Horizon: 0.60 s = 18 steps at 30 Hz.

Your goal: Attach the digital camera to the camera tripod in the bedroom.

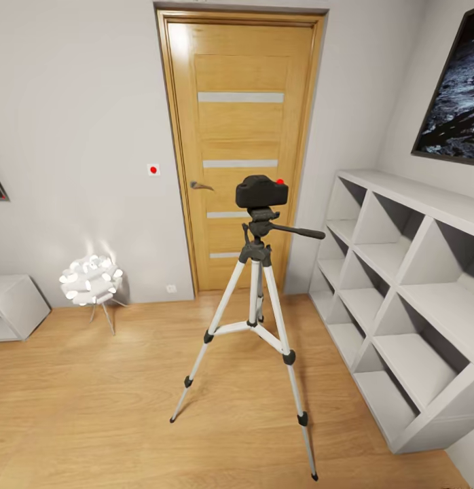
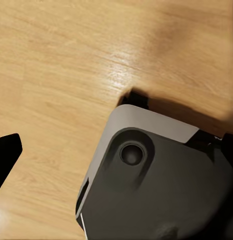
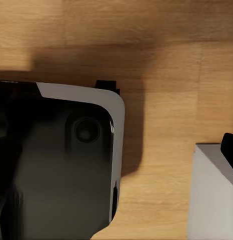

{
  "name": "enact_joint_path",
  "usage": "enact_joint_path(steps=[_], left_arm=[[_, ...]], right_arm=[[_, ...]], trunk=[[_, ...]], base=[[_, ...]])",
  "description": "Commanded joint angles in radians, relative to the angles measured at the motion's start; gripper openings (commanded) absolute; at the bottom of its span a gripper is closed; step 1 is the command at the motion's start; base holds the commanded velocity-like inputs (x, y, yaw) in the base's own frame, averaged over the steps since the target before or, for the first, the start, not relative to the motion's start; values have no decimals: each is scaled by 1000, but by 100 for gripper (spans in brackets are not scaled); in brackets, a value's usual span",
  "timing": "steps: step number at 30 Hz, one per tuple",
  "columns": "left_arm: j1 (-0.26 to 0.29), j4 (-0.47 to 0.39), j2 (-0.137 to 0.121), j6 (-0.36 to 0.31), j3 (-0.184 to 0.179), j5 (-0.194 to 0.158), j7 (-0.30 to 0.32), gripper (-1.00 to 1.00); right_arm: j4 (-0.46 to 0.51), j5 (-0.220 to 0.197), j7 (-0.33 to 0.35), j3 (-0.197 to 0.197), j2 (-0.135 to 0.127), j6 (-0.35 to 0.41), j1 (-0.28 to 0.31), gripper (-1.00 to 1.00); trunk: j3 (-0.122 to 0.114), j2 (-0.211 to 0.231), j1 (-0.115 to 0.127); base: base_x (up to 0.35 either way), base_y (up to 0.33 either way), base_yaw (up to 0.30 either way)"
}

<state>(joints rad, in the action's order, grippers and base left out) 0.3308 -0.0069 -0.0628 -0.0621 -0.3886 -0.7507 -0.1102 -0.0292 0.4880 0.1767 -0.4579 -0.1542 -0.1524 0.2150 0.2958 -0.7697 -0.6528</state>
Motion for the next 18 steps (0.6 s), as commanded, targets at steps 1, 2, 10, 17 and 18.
enact_joint_path(steps=[1,2,10,17,18], left_arm=[[1,-1,0,-4,-9,-7,-3,100],[1,-1,0,-4,-9,-7,-3,100],[1,-1,0,-4,-8,-7,-3,100],[1,-1,0,-4,-8,-7,-3,100],[1,-1,0,-4,-9,-7,-3,100]], right_arm=[[-3,8,1,-8,0,-5,1,100],[-3,8,1,-8,1,-5,1,100],[-3,7,1,-8,1,6,1,100],[-4,6,1,-8,6,8,1,100],[-3,6,1,-8,6,8,1,100]], trunk=[[0,-1,0],[-2,-1,0],[-14,-1,0],[-25,-1,0],[-26,-1,0]], base=[[0,0,-112],[0,0,-112],[0,0,-105],[0,0,-101],[0,0,-101]])
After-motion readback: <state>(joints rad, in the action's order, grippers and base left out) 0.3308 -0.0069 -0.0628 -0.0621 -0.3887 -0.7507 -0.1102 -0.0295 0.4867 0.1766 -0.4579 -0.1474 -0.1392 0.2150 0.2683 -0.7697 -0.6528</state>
